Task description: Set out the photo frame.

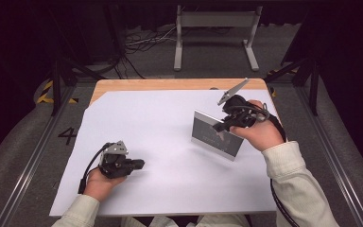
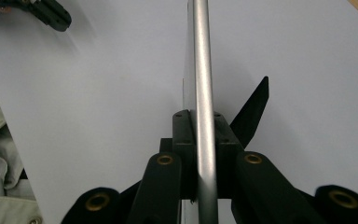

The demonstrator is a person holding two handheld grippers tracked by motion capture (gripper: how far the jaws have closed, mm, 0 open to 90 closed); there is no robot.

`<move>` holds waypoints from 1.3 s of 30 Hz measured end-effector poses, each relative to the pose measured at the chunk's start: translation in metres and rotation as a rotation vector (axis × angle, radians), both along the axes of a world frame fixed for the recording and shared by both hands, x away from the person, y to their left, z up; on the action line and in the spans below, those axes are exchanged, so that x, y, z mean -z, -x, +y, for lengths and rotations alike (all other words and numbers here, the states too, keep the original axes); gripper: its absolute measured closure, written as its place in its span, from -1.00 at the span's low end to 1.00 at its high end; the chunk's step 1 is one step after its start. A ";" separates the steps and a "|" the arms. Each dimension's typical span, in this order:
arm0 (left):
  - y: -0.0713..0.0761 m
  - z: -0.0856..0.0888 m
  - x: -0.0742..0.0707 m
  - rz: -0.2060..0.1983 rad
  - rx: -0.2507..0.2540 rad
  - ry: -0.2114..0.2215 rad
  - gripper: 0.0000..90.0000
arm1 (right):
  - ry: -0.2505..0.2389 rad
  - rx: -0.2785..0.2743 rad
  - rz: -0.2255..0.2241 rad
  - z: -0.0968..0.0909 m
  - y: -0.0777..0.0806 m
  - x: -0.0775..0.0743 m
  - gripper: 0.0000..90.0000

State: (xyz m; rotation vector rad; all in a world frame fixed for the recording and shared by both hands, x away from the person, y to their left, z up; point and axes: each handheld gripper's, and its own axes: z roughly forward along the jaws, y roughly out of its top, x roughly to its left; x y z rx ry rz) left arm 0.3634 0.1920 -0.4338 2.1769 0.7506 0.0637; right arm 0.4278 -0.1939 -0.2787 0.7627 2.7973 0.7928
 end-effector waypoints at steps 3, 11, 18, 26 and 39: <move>0.003 0.003 0.000 0.006 -0.011 0.001 0.88 | 0.008 -0.056 -0.003 0.009 -0.003 0.000 0.86; 0.004 0.006 0.000 0.004 -0.015 -0.001 0.88 | 0.023 -0.155 -0.007 0.025 -0.009 0.003 0.86; 0.003 0.004 0.001 0.006 -0.009 0.003 0.87 | 0.011 -0.240 0.002 0.033 -0.013 0.006 0.86; 0.001 0.001 0.000 0.003 -0.001 -0.001 0.87 | 0.018 -0.338 -0.002 0.040 -0.014 0.008 0.86; -0.002 -0.003 0.001 0.009 0.008 0.001 0.85 | 0.044 -0.494 0.040 0.044 -0.015 0.021 0.86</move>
